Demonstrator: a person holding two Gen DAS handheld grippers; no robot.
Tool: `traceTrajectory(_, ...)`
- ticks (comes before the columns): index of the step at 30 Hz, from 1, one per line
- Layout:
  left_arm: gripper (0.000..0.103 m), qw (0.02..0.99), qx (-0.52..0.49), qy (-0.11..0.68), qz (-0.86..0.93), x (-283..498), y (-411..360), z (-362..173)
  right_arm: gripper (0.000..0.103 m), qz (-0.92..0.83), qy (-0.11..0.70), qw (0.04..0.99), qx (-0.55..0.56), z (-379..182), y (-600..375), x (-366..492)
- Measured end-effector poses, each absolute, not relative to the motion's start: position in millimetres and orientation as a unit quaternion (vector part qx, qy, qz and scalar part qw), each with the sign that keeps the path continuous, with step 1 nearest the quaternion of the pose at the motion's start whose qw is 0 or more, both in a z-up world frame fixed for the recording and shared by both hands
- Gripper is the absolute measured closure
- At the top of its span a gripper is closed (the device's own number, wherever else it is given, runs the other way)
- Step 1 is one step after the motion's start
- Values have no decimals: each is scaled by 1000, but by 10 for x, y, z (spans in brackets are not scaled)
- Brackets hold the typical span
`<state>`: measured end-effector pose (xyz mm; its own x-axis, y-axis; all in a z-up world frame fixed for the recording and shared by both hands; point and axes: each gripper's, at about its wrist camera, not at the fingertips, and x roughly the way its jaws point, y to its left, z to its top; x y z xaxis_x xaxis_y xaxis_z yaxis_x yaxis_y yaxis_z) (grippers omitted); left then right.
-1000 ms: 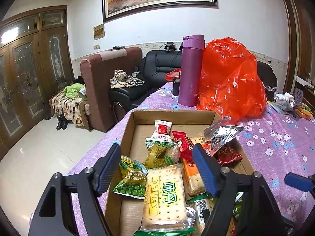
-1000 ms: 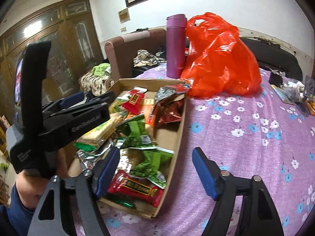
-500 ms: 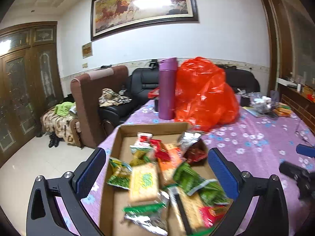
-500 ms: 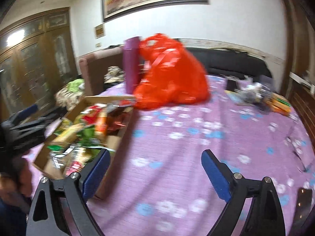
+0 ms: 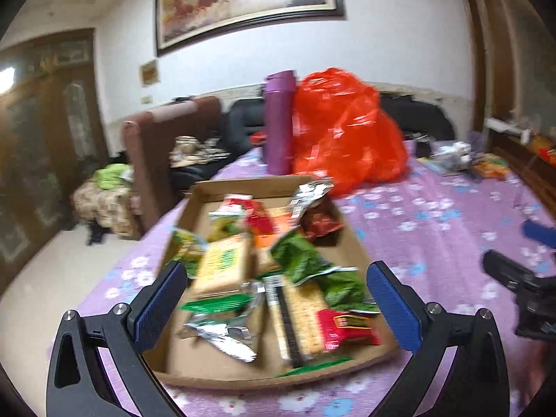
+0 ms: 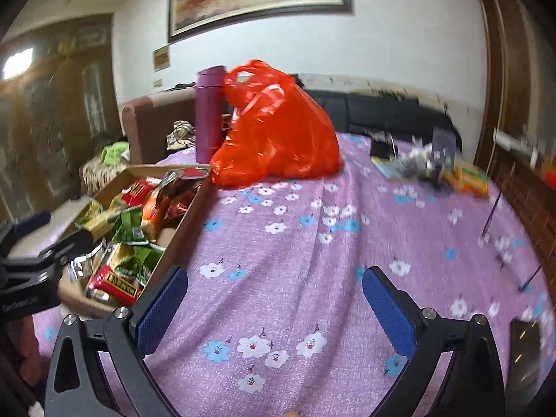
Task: Organize snacks
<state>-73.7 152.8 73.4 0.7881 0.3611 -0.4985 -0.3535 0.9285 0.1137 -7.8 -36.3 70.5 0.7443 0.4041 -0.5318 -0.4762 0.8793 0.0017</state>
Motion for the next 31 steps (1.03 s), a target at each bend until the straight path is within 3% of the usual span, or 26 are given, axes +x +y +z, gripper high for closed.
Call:
traceTrajectory(15,0,929,-16,302,212,-633,1724,604,1,244,254,935,-54,774,-380,-140)
traceTrajectory(31,0,929,15,283,238,-656,1613,675,1,229,260,937,-45,758,-447,-63)
